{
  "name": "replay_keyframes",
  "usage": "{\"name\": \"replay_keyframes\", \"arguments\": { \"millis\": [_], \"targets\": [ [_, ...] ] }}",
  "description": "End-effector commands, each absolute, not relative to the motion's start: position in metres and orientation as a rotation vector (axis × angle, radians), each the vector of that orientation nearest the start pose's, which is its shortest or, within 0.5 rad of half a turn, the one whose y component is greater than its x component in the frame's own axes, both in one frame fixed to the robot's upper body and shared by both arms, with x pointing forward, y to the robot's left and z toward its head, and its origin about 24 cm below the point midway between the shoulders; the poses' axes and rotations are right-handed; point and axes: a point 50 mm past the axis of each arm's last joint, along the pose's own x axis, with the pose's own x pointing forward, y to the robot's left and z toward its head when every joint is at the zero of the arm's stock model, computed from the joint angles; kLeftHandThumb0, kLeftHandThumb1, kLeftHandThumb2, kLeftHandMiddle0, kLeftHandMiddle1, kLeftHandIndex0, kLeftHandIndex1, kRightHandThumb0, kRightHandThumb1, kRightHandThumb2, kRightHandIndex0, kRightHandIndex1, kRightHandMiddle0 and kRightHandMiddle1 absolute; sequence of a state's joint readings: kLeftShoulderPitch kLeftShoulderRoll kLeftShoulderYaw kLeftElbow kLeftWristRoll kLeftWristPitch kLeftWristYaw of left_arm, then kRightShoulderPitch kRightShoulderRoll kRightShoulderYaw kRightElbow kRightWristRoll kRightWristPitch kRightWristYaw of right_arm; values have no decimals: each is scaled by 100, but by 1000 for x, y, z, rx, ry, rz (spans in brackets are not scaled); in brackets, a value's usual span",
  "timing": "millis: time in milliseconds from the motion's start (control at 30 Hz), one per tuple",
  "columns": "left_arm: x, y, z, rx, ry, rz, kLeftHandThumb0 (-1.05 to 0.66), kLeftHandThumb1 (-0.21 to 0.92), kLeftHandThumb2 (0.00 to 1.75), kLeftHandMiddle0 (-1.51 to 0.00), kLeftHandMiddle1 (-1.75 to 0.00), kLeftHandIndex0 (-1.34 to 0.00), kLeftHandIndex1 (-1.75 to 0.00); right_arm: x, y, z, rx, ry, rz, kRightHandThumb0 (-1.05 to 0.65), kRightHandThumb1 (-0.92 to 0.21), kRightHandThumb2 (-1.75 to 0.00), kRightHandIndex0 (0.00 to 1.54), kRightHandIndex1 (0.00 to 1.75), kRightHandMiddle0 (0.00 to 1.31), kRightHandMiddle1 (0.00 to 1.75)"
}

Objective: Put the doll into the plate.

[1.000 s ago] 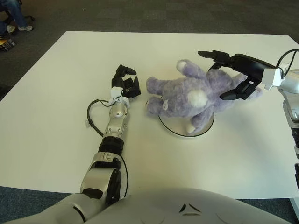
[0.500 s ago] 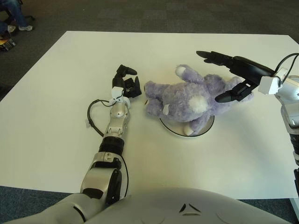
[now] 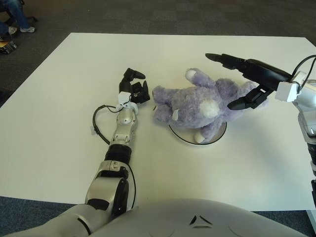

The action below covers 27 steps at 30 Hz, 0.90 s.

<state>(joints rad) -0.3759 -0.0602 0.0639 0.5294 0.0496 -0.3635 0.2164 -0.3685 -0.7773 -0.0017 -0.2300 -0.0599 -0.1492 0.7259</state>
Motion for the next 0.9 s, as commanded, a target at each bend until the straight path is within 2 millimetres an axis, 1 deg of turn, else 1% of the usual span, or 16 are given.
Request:
{"name": "replay_keyframes", "arguments": {
  "millis": [0,67,133,267,400,533,633,733,867],
  "targets": [
    [306,131,33,-27,-114,167,-45,39,122,-118,-175,-55,-175,267,-191,215,-1099,-396,739,-62,-42,-84,0,0,0,15],
    [305,131,33,-28,-114,169,-45,40,122,-118,-175,-55,-175,267,-191,216,-1112,-397,738,-62,-42,-83,0,0,0,16],
    [305,132,33,-27,-115,169,-45,40,121,-118,-175,-55,-175,266,-192,216,-1128,-403,735,-64,-42,-82,0,0,0,13],
    [305,131,33,-24,-116,170,-45,40,121,-118,-175,-54,-175,266,-194,218,-1140,-424,709,-69,-46,-77,0,0,0,3],
    [305,131,33,-24,-118,172,-45,40,121,-118,-175,-54,-175,266,-197,220,-1171,-435,676,-72,-50,-73,0,0,0,1],
    [304,130,33,-30,-119,173,-45,40,121,-117,-175,-54,-175,263,-206,226,-1225,-432,607,-77,-56,-68,0,0,0,0],
    [304,130,33,-34,-118,173,-45,40,120,-117,-175,-54,-175,257,-216,232,-1246,-411,526,-80,-58,-65,0,0,0,0],
    [304,130,34,-37,-118,172,-45,41,120,-117,-175,-54,-175,251,-226,235,-1227,-370,448,-83,-62,-62,0,0,0,0],
    [304,130,34,-39,-119,171,-45,41,120,-117,-175,-54,-175,247,-236,233,-1184,-294,341,-86,-65,-60,0,0,0,0]
  ]
}}
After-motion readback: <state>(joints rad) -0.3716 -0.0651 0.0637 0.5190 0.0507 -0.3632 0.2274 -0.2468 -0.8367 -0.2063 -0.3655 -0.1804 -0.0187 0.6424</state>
